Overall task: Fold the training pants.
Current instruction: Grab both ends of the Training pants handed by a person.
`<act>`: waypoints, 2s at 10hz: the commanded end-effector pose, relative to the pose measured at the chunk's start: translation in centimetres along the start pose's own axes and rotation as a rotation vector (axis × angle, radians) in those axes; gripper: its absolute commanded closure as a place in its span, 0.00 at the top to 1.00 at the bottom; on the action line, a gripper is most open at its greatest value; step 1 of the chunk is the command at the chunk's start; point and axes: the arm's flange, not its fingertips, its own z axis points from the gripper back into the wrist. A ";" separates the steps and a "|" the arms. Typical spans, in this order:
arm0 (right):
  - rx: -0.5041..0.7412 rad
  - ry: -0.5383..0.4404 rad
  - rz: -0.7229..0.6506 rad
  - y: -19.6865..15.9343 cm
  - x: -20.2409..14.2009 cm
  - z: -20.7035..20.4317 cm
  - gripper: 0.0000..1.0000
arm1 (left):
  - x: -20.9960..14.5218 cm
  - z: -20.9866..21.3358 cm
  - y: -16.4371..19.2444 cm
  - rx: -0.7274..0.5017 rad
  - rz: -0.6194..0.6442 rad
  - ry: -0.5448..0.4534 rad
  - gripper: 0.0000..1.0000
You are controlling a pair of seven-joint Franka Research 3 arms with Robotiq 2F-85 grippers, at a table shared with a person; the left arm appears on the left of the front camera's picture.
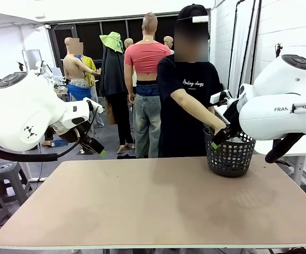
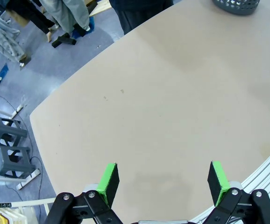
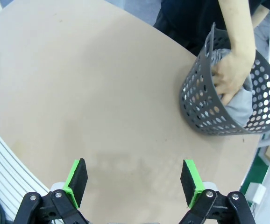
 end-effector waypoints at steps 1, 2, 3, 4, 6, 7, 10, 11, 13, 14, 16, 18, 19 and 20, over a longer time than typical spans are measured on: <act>-0.002 -0.007 -0.002 -0.1 0.0 0.0 1.00 | -0.1 -0.1 0.1 -0.017 -0.004 0.001 1.00; -0.002 -0.007 -0.002 -0.1 0.0 0.0 1.00 | -0.1 -0.1 0.1 -0.017 -0.004 0.001 1.00; -0.002 -0.007 -0.002 -0.1 0.0 0.0 1.00 | -0.1 -0.1 0.1 -0.017 -0.004 0.001 1.00; -0.002 -0.007 -0.002 -0.1 0.0 0.0 1.00 | -0.1 -0.1 0.1 -0.017 -0.004 0.001 1.00; -0.002 -0.007 -0.002 -0.1 0.0 0.0 1.00 | -0.1 -0.1 0.1 -0.017 -0.004 0.001 1.00; -0.002 -0.007 -0.002 -0.1 0.0 0.0 1.00 | -0.1 -0.1 0.1 -0.017 -0.004 0.001 1.00; -0.002 -0.007 -0.002 -0.1 0.0 0.0 1.00 | -0.1 -0.1 0.1 -0.017 -0.004 0.001 1.00; -0.002 -0.007 -0.002 -0.1 0.0 0.0 1.00 | -0.1 -0.1 0.1 -0.017 -0.004 0.001 1.00; -0.002 -0.007 -0.002 -0.1 0.0 0.0 1.00 | -0.1 -0.1 0.1 -0.017 -0.004 0.001 1.00; -0.002 -0.007 -0.002 -0.1 0.0 0.0 1.00 | -0.1 -0.1 0.1 -0.017 -0.004 0.001 1.00; -0.002 -0.007 -0.002 -0.1 0.0 0.0 1.00 | -0.1 -0.1 0.1 -0.017 -0.004 0.001 1.00; -0.002 -0.007 -0.002 -0.1 0.0 0.0 1.00 | -0.1 -0.1 0.1 -0.017 -0.004 0.001 1.00; -0.002 -0.007 -0.002 -0.1 0.0 0.0 1.00 | -0.1 -0.1 0.1 -0.017 -0.004 0.001 1.00; -0.002 -0.007 -0.002 -0.1 0.0 0.0 1.00 | -0.1 -0.1 0.1 -0.017 -0.004 0.001 1.00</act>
